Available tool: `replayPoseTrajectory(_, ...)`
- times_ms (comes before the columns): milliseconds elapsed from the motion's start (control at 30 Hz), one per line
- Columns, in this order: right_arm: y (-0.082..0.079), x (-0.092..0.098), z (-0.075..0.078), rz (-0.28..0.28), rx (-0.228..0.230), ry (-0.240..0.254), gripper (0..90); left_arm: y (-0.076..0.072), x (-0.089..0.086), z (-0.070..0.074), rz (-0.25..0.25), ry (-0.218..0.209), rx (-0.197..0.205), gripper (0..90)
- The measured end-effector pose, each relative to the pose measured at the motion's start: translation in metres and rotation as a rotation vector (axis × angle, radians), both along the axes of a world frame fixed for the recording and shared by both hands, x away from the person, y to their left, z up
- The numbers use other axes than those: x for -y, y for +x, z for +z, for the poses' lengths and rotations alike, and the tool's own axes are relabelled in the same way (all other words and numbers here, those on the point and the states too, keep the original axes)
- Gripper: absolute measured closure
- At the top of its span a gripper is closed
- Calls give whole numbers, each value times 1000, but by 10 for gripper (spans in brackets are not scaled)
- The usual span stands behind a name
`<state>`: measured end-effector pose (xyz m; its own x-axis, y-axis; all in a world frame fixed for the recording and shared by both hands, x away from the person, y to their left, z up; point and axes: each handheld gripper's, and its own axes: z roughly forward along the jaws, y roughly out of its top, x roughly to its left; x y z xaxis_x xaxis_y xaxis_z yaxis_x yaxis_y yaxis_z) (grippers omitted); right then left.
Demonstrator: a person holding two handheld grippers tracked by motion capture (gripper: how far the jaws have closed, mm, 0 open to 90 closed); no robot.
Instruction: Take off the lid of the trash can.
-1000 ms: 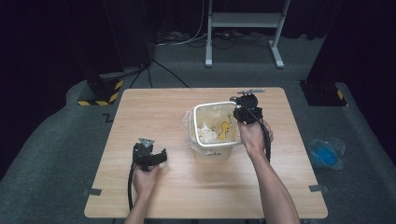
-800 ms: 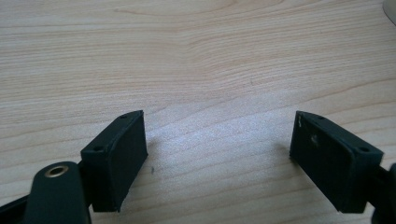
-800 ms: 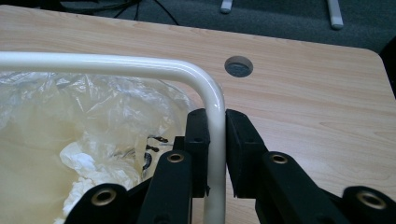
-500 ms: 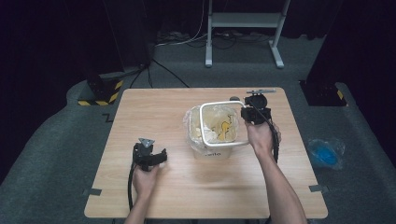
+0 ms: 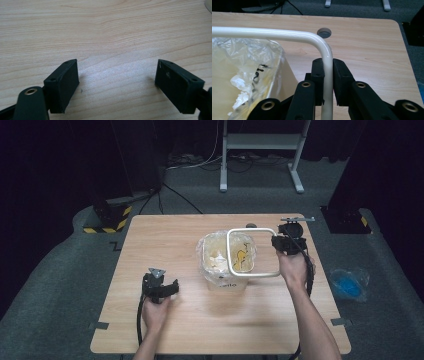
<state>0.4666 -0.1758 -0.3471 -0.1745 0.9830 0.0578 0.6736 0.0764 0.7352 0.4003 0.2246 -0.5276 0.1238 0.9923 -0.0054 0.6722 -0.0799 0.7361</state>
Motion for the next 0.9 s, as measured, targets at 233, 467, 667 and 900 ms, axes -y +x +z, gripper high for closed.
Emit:
replayPoseTrajectory(233,-1,9,0,-2,-6,-3,801,0,0,0,-1,0,0,191)
replayPoseTrajectory(467,-1,14,-3,-5,-9,-11,800,0,0,0,-2,0,0,191)
replayPoseTrajectory(667,-3,17,-4,0,-16,-4,801,0,0,0,-2,0,0,190)
replayPoseTrajectory(900,-5,26,-4,-12,-19,5,801,0,0,0,-3,0,0,190)
